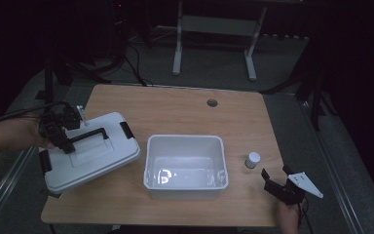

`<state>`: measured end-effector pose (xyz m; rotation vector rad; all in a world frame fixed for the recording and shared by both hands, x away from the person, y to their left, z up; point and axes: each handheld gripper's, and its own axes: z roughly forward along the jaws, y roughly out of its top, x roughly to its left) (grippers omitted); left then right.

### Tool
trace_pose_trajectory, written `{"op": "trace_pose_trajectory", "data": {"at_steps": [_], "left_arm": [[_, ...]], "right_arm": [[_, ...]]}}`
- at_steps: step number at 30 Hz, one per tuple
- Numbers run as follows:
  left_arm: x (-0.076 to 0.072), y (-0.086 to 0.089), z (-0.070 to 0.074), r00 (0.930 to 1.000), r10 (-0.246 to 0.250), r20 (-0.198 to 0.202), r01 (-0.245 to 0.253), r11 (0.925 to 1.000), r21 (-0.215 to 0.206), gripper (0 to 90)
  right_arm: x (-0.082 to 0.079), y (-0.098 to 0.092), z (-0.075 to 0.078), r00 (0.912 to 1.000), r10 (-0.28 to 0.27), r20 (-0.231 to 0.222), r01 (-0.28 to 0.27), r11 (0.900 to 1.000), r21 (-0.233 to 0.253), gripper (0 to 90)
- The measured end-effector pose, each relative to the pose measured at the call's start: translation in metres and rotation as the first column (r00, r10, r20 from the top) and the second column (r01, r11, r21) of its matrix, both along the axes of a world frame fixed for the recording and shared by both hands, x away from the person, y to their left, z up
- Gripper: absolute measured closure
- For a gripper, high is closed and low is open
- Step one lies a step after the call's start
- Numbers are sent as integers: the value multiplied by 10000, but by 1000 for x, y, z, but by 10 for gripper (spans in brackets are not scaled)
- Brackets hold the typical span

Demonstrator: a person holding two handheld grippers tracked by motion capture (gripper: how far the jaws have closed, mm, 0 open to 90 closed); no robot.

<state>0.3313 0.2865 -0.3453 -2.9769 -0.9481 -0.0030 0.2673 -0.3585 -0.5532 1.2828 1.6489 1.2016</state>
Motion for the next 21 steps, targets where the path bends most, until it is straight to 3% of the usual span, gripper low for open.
{"op": "trace_pose_trajectory", "data": {"at_steps": [5,8,14,21], "left_arm": [[0,8,-16,9997,197,-112,-196,9998,61,838],[2,11,-23,9996,269,-18,-269,9996,-111,837],[8,10,-46,9997,261,10,-261,9997,-29,838],[16,4,-77,9992,306,-271,-317,9987,-397,837]], "right_arm": [[0,0,0,10000,-5,-18,5,10000,-17,128],[0,1,0,10000,-18,-20,18,10000,-39,128],[0,1,0,10000,-12,-11,11,10000,-61,128],[0,1,0,10000,2,-16,-2,10000,-51,128]]}}
